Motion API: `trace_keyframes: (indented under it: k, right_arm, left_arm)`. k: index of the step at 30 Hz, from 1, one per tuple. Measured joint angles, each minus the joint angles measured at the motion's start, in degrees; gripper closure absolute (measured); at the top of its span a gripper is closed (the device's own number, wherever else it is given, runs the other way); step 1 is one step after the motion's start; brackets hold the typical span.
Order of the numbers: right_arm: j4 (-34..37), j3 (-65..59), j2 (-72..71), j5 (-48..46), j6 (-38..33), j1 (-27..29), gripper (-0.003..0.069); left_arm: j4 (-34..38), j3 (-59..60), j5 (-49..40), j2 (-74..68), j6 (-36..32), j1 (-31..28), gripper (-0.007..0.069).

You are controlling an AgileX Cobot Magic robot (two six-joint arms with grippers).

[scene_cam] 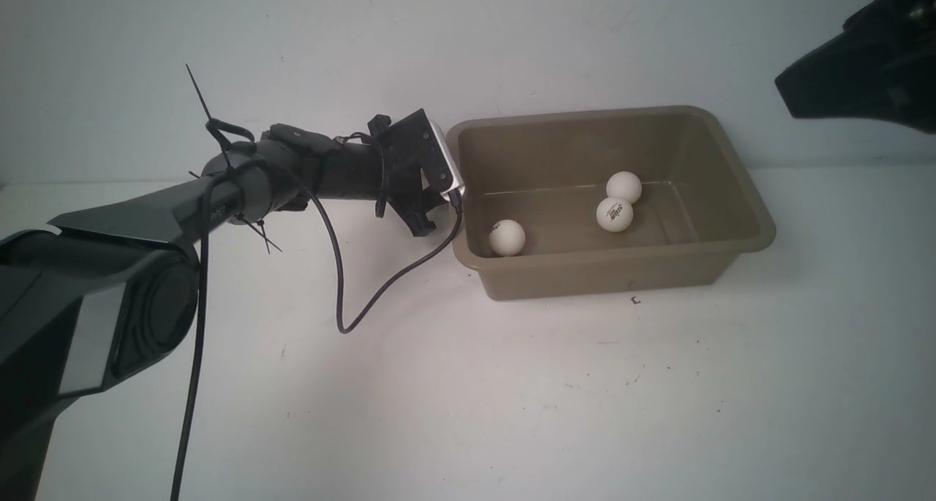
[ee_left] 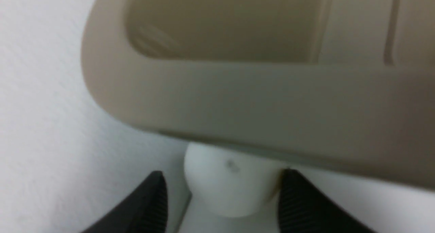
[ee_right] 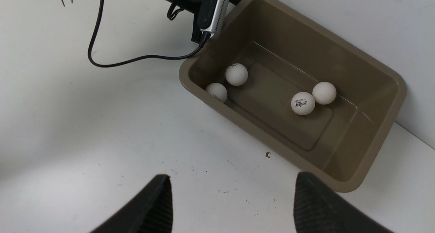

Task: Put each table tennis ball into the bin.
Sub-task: Use the left arm to clamp the table tennis ball closest to it

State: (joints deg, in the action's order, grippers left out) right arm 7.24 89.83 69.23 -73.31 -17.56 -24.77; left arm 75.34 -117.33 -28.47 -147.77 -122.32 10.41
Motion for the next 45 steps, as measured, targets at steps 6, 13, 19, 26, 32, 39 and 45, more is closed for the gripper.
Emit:
trace_keyframes:
  k: [6,13,19,26,32,39,45]
  right_arm:
    - [0.0,0.0,0.0,0.0,0.0,0.0,0.0219]
    - [0.0,0.0,0.0,0.0,0.0,0.0,0.0219]
    - [0.0,0.0,0.0,0.0,0.0,0.0,0.0219]
    - [0.0,0.0,0.0,0.0,0.0,0.0,0.0219]
    - [0.0,0.0,0.0,0.0,0.0,0.0,0.0219]
    - [0.0,0.0,0.0,0.0,0.0,0.0,0.0219]
    - [0.0,0.0,0.0,0.0,0.0,0.0,0.0219]
  left_arm:
    - [4.8,0.0,-1.2,-0.5,-4.2,0.0,0.0459]
    - [5.3,0.0,-1.5,-0.5,-5.2,0.0,0.0613]
    - [5.3,0.0,-1.9,-0.5,-5.3,0.0,0.0605]
    - [5.0,0.0,-4.6,-0.6,-6.5,0.1,0.0404]
    - [5.3,0.0,-3.2,-0.6,-6.9,1.2,0.0175]
    - [6.3,0.0,-0.1,-0.6,-7.0,2.7,0.0146]
    - [7.6,-0.1,0.8,-0.7,-7.8,2.8,0.0175]
